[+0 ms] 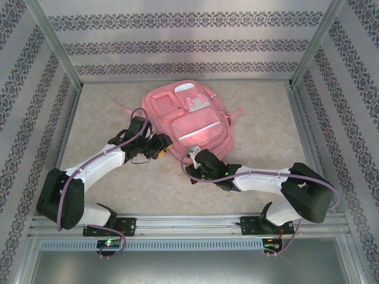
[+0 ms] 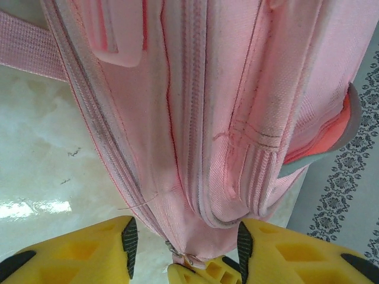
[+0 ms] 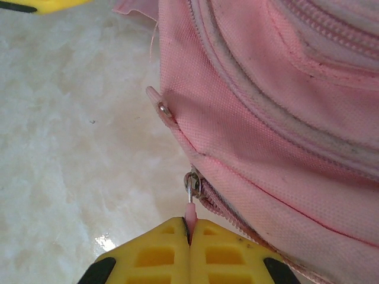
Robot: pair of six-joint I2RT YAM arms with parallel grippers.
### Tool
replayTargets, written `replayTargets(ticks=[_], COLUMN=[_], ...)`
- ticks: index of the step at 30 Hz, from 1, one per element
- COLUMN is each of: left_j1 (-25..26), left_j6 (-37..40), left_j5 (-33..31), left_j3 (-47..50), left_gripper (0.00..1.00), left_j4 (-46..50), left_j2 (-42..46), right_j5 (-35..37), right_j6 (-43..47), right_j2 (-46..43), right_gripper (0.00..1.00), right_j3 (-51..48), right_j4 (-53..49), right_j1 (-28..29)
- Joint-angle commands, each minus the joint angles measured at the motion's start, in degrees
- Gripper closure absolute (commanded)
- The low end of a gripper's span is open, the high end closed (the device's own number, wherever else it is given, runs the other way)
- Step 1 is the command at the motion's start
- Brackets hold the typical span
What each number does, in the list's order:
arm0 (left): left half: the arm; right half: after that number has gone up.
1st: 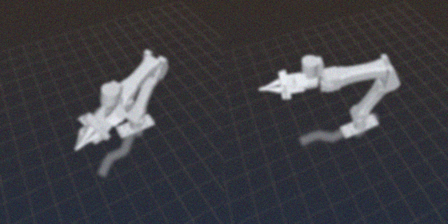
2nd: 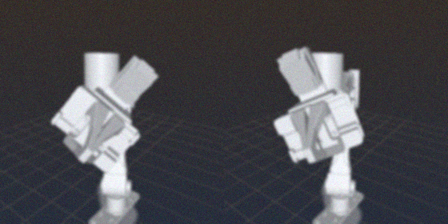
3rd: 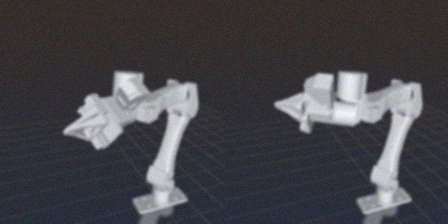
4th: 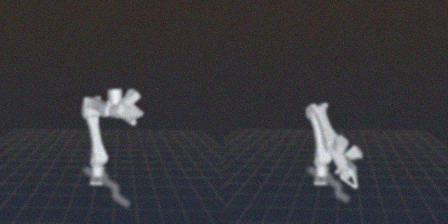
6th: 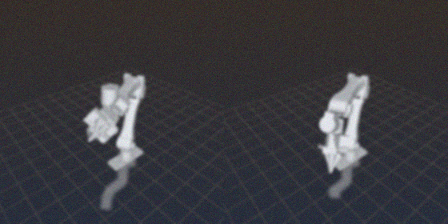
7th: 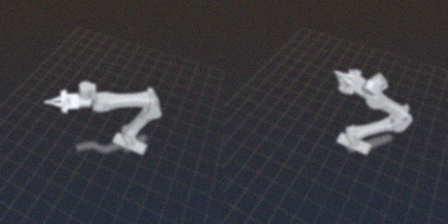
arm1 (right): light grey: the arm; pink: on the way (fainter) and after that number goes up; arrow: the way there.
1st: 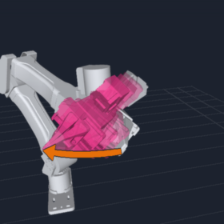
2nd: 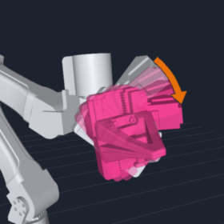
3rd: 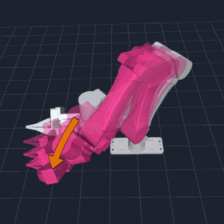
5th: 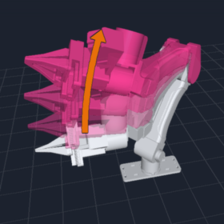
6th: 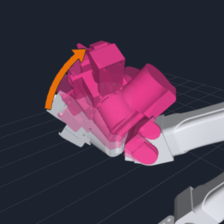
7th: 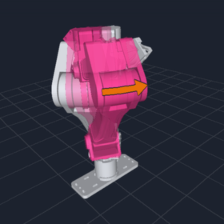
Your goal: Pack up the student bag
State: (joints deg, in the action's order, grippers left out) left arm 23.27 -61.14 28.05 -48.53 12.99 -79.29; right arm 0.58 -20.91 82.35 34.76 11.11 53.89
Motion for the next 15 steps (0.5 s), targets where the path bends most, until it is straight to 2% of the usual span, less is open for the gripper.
replayTargets(ticks=[1,8,15], left_j1=[0.57,0.81,1.04], left_j6=[0.97,1.19,1.3], left_j5=[-0.78,-0.35,-1.23], left_j3=[0.54,0.02,-0.82], left_gripper=[0.54,0.57,0.55], left_j4=[-2.36,-5.15,-6.39], left_j2=[-0.43,-4.82,-8.52], right_j5=[0.9,1.33,1.45], right_j6=[-1.23,-2.3,-2.42], right_j2=[-0.51,-1.06,-0.81], right_gripper=[1.0,1.0,1.0], right_j3=[-0.63,-1.89,-2.0], right_j4=[3.25,4.35,4.44], right_j1=[0.48,0.47,0.43])
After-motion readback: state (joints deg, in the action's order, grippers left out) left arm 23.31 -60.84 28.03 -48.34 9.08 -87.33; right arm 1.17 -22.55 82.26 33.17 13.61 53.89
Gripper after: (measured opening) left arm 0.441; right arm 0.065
